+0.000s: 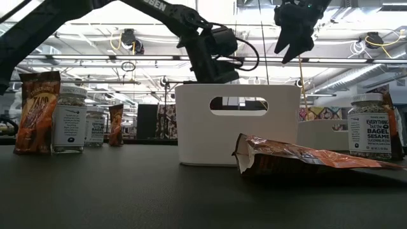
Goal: Sort spices by type
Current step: Put the red seasoning can into the black bin, then put the orange seasoning pack into the white bin
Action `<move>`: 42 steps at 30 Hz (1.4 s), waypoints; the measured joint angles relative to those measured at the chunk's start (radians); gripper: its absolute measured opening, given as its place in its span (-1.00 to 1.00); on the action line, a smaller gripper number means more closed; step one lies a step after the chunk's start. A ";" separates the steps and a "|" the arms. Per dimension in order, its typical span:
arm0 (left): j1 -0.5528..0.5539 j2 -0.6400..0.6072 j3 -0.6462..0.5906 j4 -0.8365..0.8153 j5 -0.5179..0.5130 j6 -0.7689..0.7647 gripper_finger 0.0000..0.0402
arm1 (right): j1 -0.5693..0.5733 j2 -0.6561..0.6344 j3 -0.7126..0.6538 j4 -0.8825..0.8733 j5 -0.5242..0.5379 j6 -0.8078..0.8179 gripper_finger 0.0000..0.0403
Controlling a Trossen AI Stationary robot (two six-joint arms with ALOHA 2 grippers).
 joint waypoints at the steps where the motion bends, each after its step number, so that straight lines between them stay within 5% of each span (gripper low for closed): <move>1: 0.000 0.002 0.000 0.001 -0.001 0.008 -0.98 | 0.000 0.000 0.000 0.000 0.000 0.002 0.86; 26: 0.063 0.013 0.005 0.112 -0.062 0.007 -1.00 | 0.000 0.000 0.000 0.006 0.000 0.009 0.86; 36: 0.051 0.002 0.224 0.000 -0.001 0.104 -1.00 | 0.000 0.000 0.000 0.005 0.000 0.059 0.86; 42: 0.042 -0.118 0.266 -0.065 0.020 0.143 -1.00 | 0.008 0.000 0.000 0.005 0.000 0.064 0.86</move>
